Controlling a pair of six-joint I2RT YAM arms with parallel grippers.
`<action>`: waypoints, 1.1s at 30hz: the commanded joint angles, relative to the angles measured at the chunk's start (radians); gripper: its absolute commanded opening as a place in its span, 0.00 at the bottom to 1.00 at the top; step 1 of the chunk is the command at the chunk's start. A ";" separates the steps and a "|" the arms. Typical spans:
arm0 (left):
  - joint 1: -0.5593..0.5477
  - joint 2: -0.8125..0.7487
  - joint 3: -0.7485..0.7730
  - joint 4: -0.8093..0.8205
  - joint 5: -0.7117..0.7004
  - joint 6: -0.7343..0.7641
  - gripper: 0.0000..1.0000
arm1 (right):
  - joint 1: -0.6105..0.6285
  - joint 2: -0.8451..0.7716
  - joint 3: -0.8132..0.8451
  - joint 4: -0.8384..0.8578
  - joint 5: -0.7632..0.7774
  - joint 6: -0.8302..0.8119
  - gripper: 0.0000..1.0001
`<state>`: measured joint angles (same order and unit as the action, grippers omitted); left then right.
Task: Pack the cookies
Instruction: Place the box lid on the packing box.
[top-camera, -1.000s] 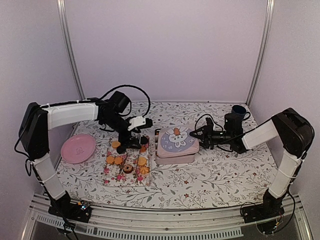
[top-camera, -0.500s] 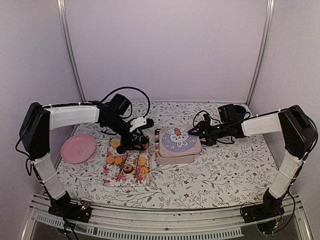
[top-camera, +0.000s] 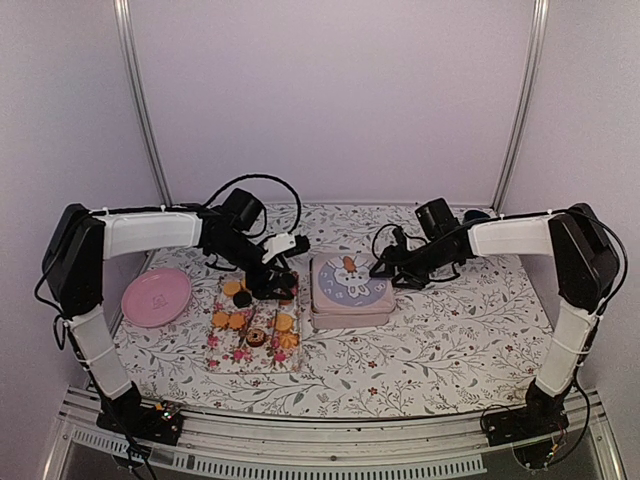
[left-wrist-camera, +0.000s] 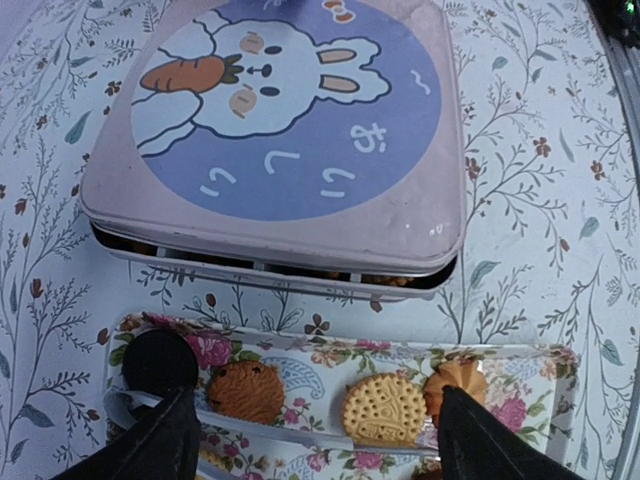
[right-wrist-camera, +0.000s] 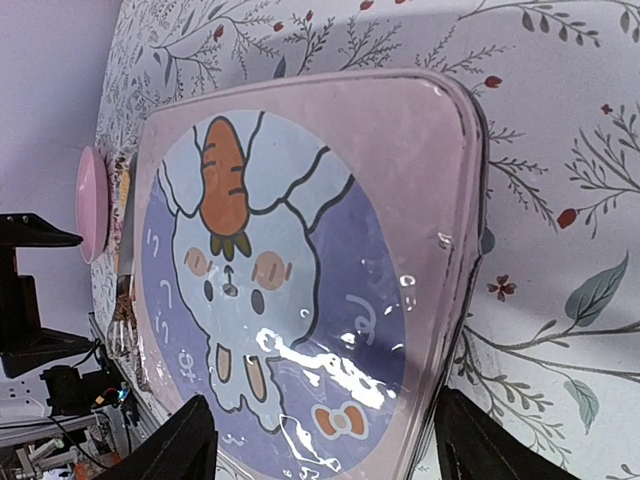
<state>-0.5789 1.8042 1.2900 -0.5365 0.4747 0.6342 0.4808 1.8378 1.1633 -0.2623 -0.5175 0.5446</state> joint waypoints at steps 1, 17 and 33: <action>-0.014 0.030 0.005 0.033 0.006 -0.035 0.81 | 0.034 0.034 0.072 -0.080 0.063 -0.052 0.77; -0.020 0.102 0.047 0.081 0.029 -0.108 0.78 | 0.117 0.067 0.209 -0.188 0.175 -0.075 0.79; 0.007 0.296 0.202 0.122 0.012 -0.382 0.68 | 0.137 0.006 0.153 -0.177 0.217 -0.056 0.79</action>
<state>-0.5827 2.0445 1.4590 -0.4259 0.5098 0.3302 0.6033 1.8908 1.3407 -0.4549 -0.3027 0.4820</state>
